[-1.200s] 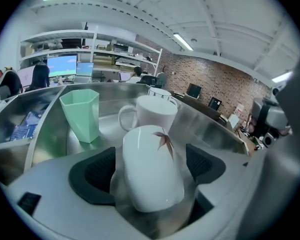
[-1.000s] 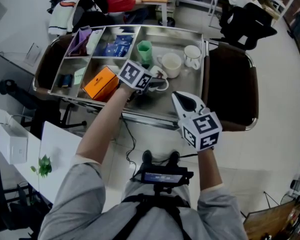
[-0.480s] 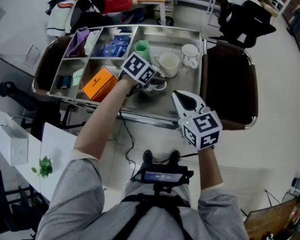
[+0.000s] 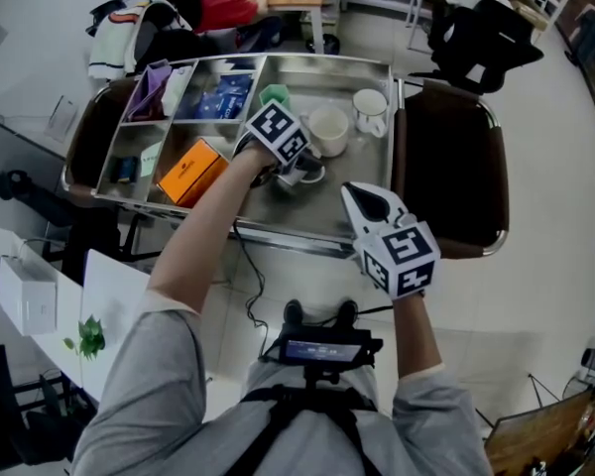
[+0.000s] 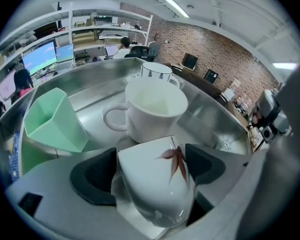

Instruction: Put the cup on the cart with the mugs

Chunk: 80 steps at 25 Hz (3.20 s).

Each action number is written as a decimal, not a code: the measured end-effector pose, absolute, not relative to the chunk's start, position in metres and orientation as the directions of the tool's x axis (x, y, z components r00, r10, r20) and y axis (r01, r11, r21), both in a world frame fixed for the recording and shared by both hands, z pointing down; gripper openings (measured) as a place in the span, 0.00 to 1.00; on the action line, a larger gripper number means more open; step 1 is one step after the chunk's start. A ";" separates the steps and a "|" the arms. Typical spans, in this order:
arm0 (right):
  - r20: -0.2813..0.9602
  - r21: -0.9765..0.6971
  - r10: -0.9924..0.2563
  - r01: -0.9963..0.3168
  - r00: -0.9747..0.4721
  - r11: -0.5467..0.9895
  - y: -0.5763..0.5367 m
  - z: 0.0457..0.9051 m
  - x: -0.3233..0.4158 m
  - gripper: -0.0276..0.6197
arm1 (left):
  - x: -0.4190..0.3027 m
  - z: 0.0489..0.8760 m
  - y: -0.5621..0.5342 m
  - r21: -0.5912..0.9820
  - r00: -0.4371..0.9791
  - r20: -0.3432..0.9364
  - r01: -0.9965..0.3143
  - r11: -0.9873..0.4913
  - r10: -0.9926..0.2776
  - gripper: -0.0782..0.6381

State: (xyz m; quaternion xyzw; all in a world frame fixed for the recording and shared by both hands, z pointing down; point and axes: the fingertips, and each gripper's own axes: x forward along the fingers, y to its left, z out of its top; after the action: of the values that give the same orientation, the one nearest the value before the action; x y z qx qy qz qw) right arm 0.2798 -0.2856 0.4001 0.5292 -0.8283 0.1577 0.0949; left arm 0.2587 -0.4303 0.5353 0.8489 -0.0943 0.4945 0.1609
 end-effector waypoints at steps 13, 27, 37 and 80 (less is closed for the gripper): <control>0.322 -0.166 -0.848 -0.907 -0.420 0.386 -0.284 0.402 0.279 0.04 | 0.258 0.529 -0.431 0.187 0.571 0.820 -0.347 -0.919 -0.049 0.69; 0.325 -0.163 -0.847 -0.907 -0.421 0.389 -0.280 0.404 0.274 0.04 | 0.248 0.501 -0.424 0.119 0.705 0.690 -0.333 -0.935 -0.163 0.68; 0.327 -0.159 -0.848 -0.909 -0.416 0.385 -0.276 0.405 0.272 0.04 | 0.247 0.479 -0.416 0.069 0.796 0.567 -0.301 -0.951 -0.211 0.67; 0.332 -0.167 -0.837 -0.900 -0.435 0.402 -0.275 0.407 0.266 0.04 | 0.225 0.481 -0.485 -0.004 0.680 0.443 -0.651 -0.759 -0.585 0.67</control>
State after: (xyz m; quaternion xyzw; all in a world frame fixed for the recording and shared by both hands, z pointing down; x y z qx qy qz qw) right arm 0.2659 -0.2748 0.4070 0.5223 -0.8315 0.1619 0.0980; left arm 0.2247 -0.4853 0.4809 0.9132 -0.3383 0.2138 0.0768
